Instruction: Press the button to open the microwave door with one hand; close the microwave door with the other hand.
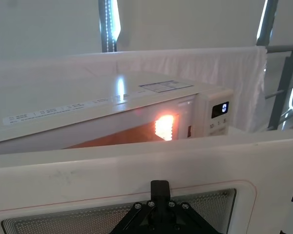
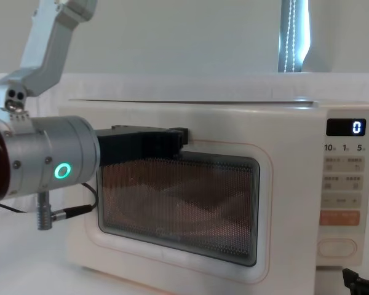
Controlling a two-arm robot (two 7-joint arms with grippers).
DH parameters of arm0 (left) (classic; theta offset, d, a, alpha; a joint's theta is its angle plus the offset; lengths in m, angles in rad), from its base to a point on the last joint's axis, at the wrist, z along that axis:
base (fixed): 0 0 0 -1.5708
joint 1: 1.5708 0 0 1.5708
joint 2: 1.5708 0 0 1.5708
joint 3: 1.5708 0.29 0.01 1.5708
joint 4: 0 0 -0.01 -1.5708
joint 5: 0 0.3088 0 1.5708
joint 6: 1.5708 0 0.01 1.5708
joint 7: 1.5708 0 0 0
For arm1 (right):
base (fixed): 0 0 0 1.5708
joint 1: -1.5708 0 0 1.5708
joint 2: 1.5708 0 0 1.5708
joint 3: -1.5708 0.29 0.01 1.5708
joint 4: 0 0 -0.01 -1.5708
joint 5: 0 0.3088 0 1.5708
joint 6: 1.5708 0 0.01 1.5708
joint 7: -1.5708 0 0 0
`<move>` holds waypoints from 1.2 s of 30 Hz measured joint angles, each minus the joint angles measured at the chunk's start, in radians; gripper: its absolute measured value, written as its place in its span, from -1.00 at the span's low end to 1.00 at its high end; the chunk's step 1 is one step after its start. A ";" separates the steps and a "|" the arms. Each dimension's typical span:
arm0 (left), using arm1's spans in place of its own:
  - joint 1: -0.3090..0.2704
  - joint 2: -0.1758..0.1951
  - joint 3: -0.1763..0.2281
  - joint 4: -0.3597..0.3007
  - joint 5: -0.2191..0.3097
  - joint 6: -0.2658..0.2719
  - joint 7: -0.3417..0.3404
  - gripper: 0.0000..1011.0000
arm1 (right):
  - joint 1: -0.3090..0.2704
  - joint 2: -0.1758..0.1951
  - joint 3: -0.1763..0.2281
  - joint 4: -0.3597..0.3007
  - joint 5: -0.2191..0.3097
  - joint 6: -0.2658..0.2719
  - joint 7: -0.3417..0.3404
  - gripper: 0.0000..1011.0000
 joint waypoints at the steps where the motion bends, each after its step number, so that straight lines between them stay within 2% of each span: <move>1: 0.000 0.000 0.000 0.000 0.000 0.000 0.000 -1.00 | 0.000 0.000 0.000 0.000 0.000 0.000 0.000 0.98; 16: -0.024 -0.057 -0.018 0.063 0.054 0.004 0.024 -1.00 | 0.000 0.000 0.000 0.000 0.000 0.000 0.000 0.98; 36: -0.094 -0.110 -0.007 0.150 0.111 -0.008 -0.010 -1.00 | 0.000 0.000 0.000 0.000 0.000 0.000 0.000 0.98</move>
